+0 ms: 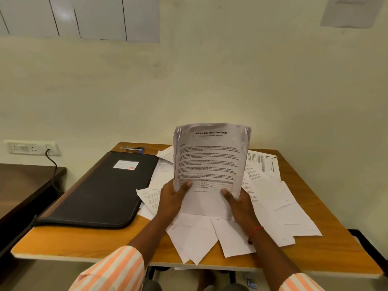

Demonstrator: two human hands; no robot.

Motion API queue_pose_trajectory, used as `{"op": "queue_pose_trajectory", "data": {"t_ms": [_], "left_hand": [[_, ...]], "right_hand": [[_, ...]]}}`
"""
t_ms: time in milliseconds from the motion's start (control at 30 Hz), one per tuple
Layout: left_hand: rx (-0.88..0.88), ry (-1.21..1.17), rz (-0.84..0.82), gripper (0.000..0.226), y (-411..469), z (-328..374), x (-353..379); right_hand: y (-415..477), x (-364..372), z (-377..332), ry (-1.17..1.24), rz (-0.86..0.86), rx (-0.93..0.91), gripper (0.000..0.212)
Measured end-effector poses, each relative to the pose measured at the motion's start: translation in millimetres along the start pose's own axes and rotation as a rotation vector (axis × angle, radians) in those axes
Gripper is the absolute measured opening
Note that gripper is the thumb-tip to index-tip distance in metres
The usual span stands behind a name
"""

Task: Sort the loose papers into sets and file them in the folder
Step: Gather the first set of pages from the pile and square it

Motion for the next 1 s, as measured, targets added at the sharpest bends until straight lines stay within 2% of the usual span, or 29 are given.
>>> {"op": "queue_pose_trajectory", "data": {"t_ms": [167, 267, 367, 467, 633, 833, 1000], "left_hand": [[-0.023, 0.124, -0.042, 0.02, -3.2, -13.5, -11.5], [-0.045, 0.108, -0.004, 0.025, -1.6, -13.0, -11.0], [-0.087, 0.086, 0.022, 0.031, 1.2, -9.6, -7.8], [-0.177, 0.082, -0.007, 0.04, 3.2, -10.0, -5.4], [-0.295, 0.086, -0.104, 0.025, -0.5, 8.7, -11.4], [-0.403, 0.269, -0.391, 0.029, -13.1, 13.3, -42.8], [-0.452, 0.293, -0.342, 0.025, -16.2, 6.2, -57.4]], "right_hand": [[-1.2, -15.4, 12.3, -0.193, -0.176, 0.032, 0.043], [-3.3, -25.0, 5.5, -0.344, -0.266, 0.015, 0.04], [-3.0, -31.7, 2.2, -0.393, -0.247, 0.044, 0.028], [-2.2, -36.2, 1.0, -0.355, -0.183, 0.089, 0.024], [0.6, -40.8, -3.7, -0.263, -0.157, 0.182, 0.02], [1.4, -43.0, -10.2, -0.12, -0.151, 0.299, 0.023], [-6.8, -37.3, -11.2, -0.055, -0.22, 0.346, 0.037]]}}
Point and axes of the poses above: each hand's wrist, its own y-axis towards the middle knuckle, its own x-axis out of the palm, z = x × y, the point moved 2 cm from there along y, towards the middle knuckle, and after that the axes turned 13 degrees about z, right-handed, at the moved point
